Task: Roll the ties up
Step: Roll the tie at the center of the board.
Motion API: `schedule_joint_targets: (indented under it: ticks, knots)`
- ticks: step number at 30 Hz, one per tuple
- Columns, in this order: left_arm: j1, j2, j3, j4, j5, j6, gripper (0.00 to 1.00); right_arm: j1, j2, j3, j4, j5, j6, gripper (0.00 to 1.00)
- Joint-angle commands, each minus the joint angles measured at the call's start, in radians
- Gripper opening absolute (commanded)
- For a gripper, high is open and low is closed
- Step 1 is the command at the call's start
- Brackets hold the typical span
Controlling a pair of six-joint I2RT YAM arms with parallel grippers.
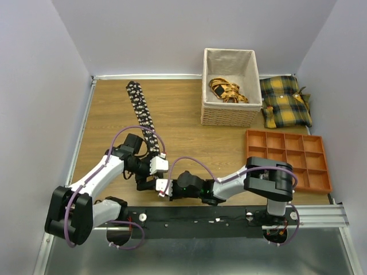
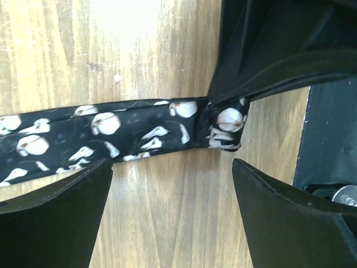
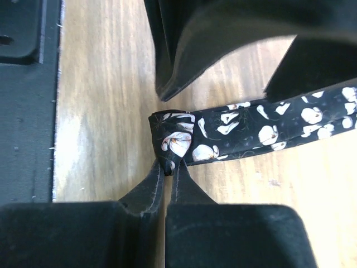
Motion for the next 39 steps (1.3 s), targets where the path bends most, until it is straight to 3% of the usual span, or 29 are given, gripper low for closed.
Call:
schedule_joint_targets:
  ticks: [1,5,15,19,25,31,35,39]
  knots:
    - [0.031,-0.063,-0.023,0.002,-0.008,0.044,0.99,-0.047,-0.003,0.021,-0.137,-0.163,0.142,0.03]
    - [0.061,-0.131,-0.049,-0.001,-0.004,0.060,0.99,-0.119,0.012,0.068,-0.206,-0.303,0.236,0.04]
    - [0.102,-0.267,-0.112,0.011,-0.005,0.075,0.98,-0.211,0.082,0.183,-0.272,-0.479,0.340,0.05]
    - [0.114,-0.200,-0.126,0.120,-0.099,0.028,0.98,-0.210,0.069,0.139,-0.237,-0.421,0.304,0.05]
    - [0.126,0.018,-0.052,0.252,-0.231,-0.015,0.96,-0.205,0.064,0.177,-0.350,-0.317,0.204,0.04]
    - [0.127,0.063,-0.066,0.381,-0.338,-0.015,0.97,-0.162,0.101,0.237,-0.418,-0.253,0.165,0.04]
    - [0.127,0.083,-0.046,0.398,-0.347,-0.077,0.97,-0.151,0.122,0.246,-0.415,-0.260,0.187,0.03]
    - [0.153,0.055,-0.032,0.355,-0.237,-0.090,0.97,-0.148,0.122,0.237,-0.407,-0.269,0.194,0.03]
